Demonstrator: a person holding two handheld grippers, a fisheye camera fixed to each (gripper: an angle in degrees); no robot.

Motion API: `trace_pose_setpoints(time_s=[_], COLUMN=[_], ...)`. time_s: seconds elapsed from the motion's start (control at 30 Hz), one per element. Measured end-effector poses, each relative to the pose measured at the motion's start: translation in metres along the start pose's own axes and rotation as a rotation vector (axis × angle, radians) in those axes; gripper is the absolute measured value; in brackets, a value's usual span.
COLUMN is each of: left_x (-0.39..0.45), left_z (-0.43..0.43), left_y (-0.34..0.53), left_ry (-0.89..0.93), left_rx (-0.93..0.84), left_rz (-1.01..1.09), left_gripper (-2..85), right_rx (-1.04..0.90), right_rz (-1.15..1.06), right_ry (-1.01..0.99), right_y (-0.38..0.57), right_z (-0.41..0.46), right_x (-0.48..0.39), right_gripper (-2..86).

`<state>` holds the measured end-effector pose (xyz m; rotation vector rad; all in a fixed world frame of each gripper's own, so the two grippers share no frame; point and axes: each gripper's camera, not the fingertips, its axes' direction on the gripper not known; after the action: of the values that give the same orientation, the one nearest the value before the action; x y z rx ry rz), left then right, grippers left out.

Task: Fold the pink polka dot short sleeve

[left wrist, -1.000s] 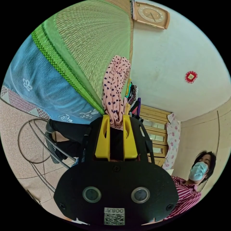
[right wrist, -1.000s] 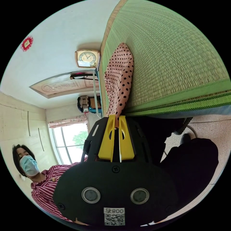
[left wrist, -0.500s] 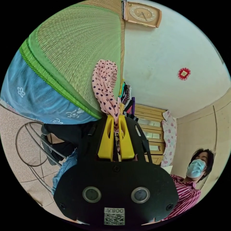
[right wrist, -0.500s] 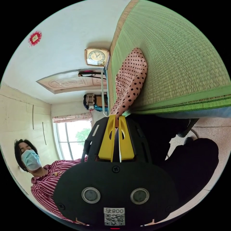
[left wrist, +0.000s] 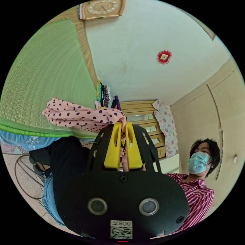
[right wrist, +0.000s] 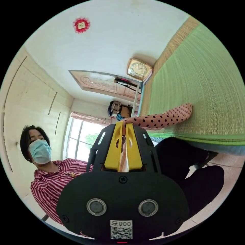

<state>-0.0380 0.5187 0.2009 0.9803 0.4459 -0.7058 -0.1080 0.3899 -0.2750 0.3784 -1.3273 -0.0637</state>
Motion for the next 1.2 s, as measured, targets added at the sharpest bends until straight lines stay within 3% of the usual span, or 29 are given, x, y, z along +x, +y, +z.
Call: trace_pose_setpoints(time_s=[0.5, 1.2], left_x=[0.105, 0.226], left_z=[0.013, 0.085], left_y=[0.076, 0.17], left_ry=[0.115, 0.154], left_rx=[-0.123, -0.329], left_rz=[0.142, 0.082], left_gripper=[2.8, 2.8], right_rx=[0.104, 0.273], right_rz=[-0.262, -0.263], right_ry=[-0.01, 0.016], right_y=[0.032, 0.148], right_z=[-0.076, -0.148], right_x=[-0.059, 0.033], right_gripper=[1.7, 1.7])
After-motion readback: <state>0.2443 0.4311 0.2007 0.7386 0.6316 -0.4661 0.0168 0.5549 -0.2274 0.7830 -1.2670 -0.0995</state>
